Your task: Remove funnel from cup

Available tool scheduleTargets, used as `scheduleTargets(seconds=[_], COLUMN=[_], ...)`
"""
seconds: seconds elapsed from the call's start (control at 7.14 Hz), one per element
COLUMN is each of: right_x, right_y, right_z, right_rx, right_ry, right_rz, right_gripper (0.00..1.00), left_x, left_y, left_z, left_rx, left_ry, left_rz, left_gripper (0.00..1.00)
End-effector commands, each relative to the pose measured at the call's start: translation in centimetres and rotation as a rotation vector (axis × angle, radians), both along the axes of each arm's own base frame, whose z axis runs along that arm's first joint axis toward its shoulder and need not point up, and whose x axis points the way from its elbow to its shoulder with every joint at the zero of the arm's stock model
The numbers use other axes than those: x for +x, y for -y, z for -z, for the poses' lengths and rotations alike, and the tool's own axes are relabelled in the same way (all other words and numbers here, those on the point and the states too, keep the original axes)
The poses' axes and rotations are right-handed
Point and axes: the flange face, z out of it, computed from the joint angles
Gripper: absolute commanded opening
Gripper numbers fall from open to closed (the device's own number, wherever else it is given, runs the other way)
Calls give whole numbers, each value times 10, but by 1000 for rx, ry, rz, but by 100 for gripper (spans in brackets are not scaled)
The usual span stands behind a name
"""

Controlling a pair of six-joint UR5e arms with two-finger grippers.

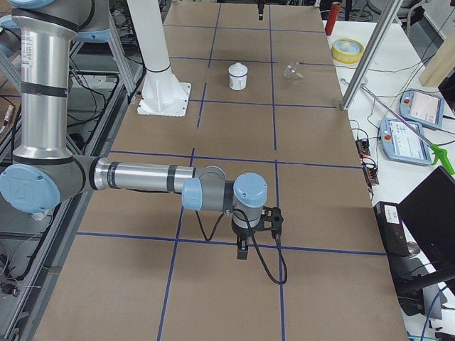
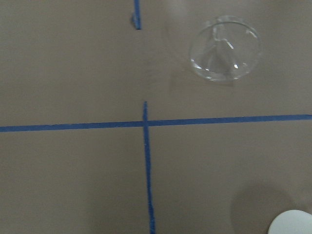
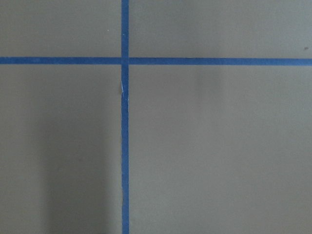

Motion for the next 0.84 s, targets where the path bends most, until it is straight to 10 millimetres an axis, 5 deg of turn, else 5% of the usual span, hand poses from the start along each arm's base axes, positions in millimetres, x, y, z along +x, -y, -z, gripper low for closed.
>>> scheduleTargets(seconds=[0.0,0.28,0.42,0.7], right_x=[0,0,0,0], right_y=[0,0,0,0], right_z=[0,-1,0,0], right_rx=[0,-2,0,0], right_ry=[0,0,0,0], right_rz=[0,0,0,0], right_gripper=[100,100,100,100], left_x=[-135,-172,-200,-224], left_y=[9,-15,-31,-35], left_z=[-164,-245,-256,-254], left_rx=[-5,-84,-103,-137], left_ry=[-32,34,42,47], left_rz=[-128,-140,-86,-27], left_gripper=[100,100,100,100])
